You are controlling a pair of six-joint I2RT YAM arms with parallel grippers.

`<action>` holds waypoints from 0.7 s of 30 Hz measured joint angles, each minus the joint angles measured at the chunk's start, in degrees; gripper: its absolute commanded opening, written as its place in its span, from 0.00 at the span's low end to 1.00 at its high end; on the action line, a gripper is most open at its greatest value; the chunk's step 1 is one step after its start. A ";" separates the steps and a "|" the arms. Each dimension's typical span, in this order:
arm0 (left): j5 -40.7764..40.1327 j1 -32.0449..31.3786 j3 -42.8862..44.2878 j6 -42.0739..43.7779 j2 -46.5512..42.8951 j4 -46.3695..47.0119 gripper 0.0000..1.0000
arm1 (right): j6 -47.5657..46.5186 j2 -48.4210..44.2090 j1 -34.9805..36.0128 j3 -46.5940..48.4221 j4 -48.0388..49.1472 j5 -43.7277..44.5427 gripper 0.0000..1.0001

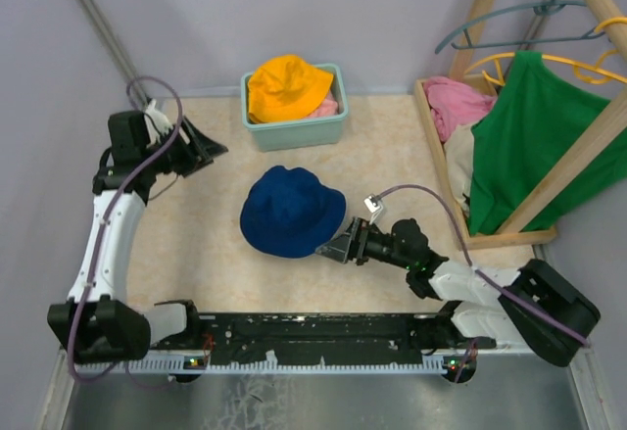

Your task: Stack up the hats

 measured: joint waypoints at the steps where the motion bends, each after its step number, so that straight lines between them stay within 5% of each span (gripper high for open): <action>1: -0.42 0.00 3.13 1.68 2.36 0.79 0.70 | -1.05 -1.92 -0.55 -0.02 -3.45 0.04 0.91; 12: 2.25 -2.21 28.59 11.19 30.10 16.65 0.77 | -12.98 -18.40 -4.63 2.19 -40.04 3.21 0.96; 21: -1.70 -9.53 48.65 18.67 51.17 21.42 0.95 | -19.23 -25.46 -7.34 9.55 -56.26 8.85 0.97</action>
